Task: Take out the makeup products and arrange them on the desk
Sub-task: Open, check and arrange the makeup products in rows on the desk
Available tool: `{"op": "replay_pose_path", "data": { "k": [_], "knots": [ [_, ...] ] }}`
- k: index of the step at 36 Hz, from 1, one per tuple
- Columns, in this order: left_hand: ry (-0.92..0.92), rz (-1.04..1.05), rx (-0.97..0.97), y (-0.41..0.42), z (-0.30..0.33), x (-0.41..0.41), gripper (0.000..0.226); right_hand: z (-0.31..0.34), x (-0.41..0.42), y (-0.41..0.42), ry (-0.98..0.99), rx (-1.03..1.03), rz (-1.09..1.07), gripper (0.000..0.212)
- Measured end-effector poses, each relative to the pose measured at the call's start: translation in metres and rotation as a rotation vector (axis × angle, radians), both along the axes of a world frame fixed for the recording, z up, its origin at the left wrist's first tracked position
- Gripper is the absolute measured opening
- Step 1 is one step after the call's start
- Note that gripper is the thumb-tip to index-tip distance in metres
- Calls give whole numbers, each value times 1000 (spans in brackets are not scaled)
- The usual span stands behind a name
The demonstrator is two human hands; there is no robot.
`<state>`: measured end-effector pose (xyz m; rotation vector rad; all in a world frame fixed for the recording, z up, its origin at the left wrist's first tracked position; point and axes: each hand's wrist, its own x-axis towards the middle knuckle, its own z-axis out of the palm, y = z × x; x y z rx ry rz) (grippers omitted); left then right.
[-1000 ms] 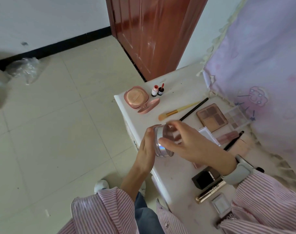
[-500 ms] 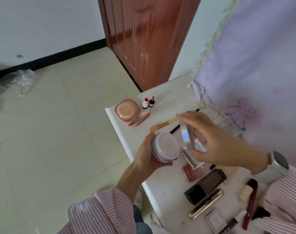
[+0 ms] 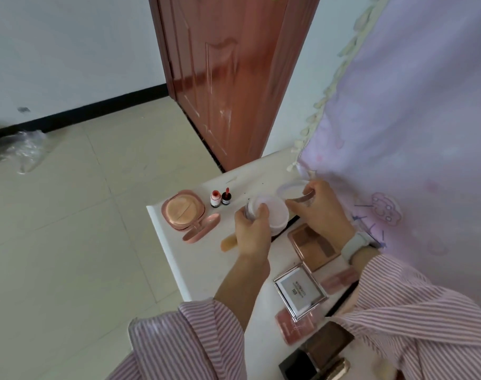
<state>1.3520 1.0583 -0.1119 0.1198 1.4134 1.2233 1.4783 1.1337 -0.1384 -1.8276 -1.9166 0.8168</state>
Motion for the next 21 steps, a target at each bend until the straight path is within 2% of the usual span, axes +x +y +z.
{"op": "replay_pose_path", "data": {
  "k": [4,9,15,21],
  "knots": [
    [162,39,-27,31,-8,10,41,-10,2,18,-182,39,87,39],
    [345,29,-47,58,-24,21,50,-20,7,31,-338,86,127,29],
    [635,-126,29,65,-31,26,59,-21,11,32,-362,126,124,22],
    [833,-365,79,55,-38,30,71,-22,13,20,-340,201,148,29]
  ]
}}
